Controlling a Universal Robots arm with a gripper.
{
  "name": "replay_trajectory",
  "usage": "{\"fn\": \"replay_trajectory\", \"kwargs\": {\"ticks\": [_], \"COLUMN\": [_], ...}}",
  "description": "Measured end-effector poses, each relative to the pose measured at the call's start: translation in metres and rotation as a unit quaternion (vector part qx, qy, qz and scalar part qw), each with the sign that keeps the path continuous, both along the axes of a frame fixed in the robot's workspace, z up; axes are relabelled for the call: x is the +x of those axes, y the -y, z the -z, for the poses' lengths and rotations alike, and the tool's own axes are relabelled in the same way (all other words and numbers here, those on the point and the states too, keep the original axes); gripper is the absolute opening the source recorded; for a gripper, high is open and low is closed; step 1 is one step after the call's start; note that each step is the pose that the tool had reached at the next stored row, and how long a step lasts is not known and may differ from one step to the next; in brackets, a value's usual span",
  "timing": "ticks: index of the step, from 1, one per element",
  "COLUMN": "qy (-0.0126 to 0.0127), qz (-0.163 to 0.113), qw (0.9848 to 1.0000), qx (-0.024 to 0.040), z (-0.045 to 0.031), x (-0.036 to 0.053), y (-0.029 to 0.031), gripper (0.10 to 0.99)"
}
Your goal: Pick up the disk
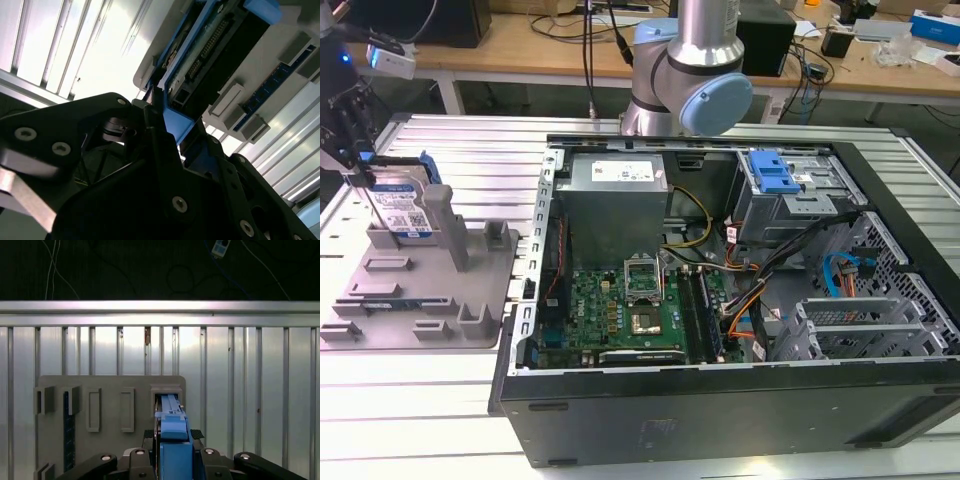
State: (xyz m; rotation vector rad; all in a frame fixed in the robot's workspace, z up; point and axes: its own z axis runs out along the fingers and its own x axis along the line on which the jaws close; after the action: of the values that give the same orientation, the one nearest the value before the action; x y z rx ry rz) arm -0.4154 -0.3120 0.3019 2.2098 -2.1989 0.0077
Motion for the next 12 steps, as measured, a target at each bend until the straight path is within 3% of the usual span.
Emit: {"fn": "replay_trajectory", "kwargs": {"ticks": [5, 6, 7, 12], "qy": [-0.0003, -0.0003, -0.0003, -0.0003], "qz": [0.0, 0.0, 0.0, 0.0], "qw": [1.0, 1.0, 1.0, 1.0], "qx": [-0.0001, -0.0001, -0.0001, -0.0001], "z": [-0.0159, -0.021, -0.0317, -0.0569], "x": [0.0, 0.0, 0.0, 0.0001], "y": [0.0001, 0.0001, 0.0001, 0.0004], "gripper": [0.365, 0.365, 0.365, 0.365]}}
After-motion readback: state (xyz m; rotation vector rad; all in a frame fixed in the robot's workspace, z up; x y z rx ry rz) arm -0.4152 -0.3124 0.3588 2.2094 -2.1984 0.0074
